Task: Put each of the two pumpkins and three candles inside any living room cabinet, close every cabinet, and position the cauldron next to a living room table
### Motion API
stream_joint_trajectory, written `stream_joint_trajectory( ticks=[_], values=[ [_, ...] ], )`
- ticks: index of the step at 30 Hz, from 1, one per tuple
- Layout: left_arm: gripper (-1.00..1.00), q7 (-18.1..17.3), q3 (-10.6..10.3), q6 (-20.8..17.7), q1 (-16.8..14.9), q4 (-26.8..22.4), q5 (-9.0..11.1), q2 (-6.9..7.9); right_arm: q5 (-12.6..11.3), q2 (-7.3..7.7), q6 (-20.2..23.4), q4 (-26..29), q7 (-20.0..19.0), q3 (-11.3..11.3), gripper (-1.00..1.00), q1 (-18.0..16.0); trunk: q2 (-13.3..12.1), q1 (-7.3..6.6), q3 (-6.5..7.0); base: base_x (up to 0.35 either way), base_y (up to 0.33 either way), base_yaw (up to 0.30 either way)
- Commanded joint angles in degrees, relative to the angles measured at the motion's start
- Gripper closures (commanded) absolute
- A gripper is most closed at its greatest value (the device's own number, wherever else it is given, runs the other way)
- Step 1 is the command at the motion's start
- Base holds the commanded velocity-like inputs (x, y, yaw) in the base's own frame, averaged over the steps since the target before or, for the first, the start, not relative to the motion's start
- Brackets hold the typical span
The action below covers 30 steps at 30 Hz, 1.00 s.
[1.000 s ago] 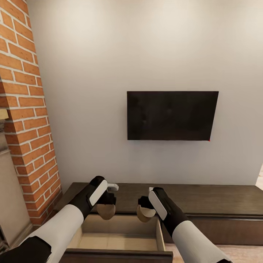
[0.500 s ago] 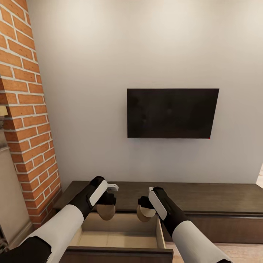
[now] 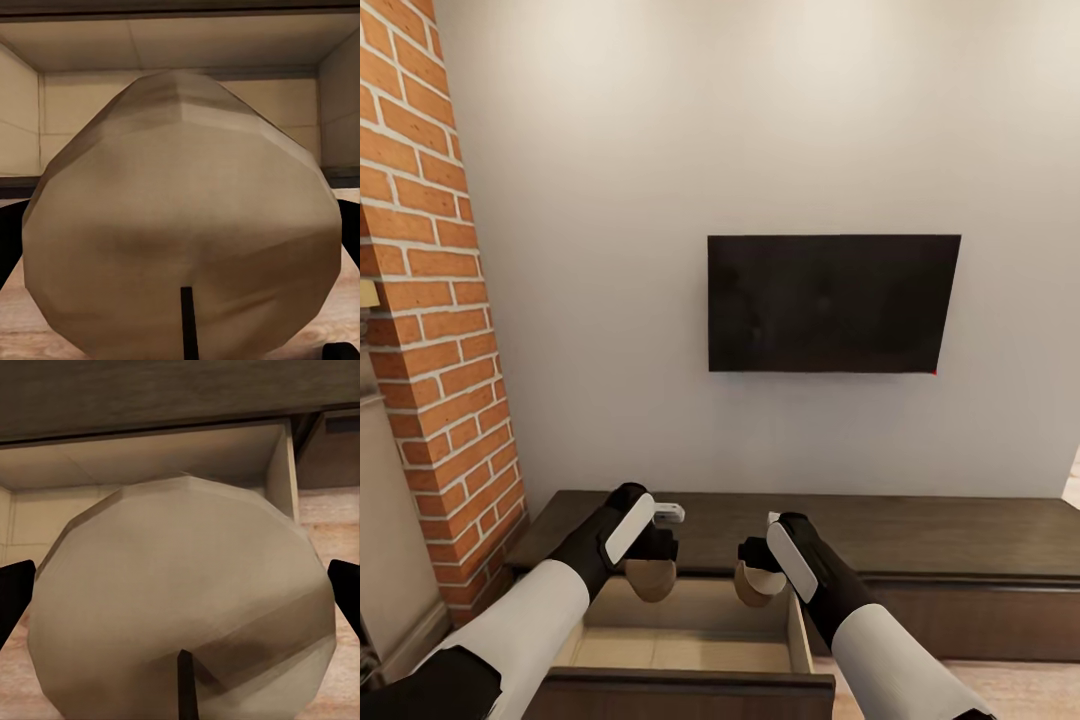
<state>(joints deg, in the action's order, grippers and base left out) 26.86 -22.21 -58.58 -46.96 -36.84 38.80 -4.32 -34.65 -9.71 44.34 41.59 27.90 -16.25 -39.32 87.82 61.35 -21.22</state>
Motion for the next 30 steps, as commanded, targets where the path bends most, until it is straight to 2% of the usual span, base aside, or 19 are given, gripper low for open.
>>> stream_joint_trajectory(
  ticks=[1,30],
  values=[
    [1.0,0.6,-0.2,-0.1,-0.1,-0.1,0.6,0.01,-0.6,0.03,0.0,0.1,0.6,-0.2,1.0,-0.1,0.5,0.23,-0.25,0.0,0.0,0.0],
    [1.0,0.6,-0.2,0.8,-0.1,-0.1,0.6,-0.23,-0.6,0.04,0.0,0.1,0.5,-0.2,1.0,-0.1,12.1,6.6,-5.46,0.0,0.0,0.0]
  ],
)
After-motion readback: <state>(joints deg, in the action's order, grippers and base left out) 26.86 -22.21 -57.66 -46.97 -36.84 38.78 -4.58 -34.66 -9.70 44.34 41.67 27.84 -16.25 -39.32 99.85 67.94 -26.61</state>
